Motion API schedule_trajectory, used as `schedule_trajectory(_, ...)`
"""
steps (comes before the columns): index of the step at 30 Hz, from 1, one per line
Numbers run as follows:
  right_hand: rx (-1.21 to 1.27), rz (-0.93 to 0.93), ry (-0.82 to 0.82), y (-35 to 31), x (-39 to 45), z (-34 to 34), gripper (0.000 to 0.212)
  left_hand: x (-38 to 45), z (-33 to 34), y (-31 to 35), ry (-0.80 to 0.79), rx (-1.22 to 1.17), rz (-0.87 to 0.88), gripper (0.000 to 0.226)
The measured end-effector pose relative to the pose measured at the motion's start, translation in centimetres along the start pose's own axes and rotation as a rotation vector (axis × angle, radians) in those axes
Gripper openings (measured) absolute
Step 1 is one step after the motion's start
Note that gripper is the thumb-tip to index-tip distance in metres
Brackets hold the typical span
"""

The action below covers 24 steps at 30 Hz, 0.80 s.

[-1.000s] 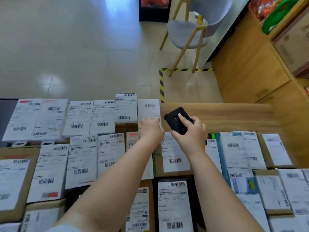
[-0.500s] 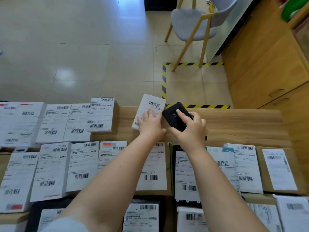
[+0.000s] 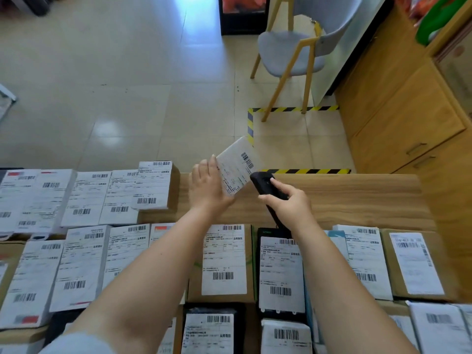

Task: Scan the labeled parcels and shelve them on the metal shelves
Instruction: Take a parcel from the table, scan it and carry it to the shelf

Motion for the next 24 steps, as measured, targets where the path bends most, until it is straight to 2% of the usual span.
schedule_trajectory(2,0.276,0.113,-0.122,-0.6,-0.8,0.4,0.048,0.0,-2.1,0.4,0.082,0.066,0.129,0.113)
schedule_trajectory(5,0.332,0.224,-0.217,-1.6,-2.1,0.5,0.03,-0.8,-4.5,0.2,0.187,0.164,0.26,0.11)
schedule_trajectory(9,0.407,0.365,-0.335,-1.4,-4.1,1.7,0.031,-2.6,-7.1,-1.0,0.291,0.217,0.3,0.109)
schedule_trajectory(13,0.436,0.37,-0.461,-1.7,-6.4,4.0,0.037,-5.0,-9.1,-3.4,0.379,0.23,0.292,0.104)
schedule_trajectory(20,0.219,0.329,-0.532,-3.5,-11.8,7.9,0.049,-10.8,-13.4,-9.6,0.407,0.183,0.1,0.104)
schedule_trajectory(22,0.136,0.227,-0.525,-5.1,-13.6,9.8,0.045,-13.4,-15.0,-12.7,0.391,0.148,-0.036,0.104)
schedule_trajectory(24,0.075,0.03,-0.507,-7.9,-16.3,12.5,0.036,-17.1,-16.3,-16.7,0.382,0.067,-0.241,0.107)
Point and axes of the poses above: each hand's wrist, its own x-axis towards the middle knuckle, its own z-axis out of the palm, y = z × x, the point moved 8 cm from there along x, towards the middle knuckle, and after that the axes turned 3 degrees about -x, right-handed, at the moved point
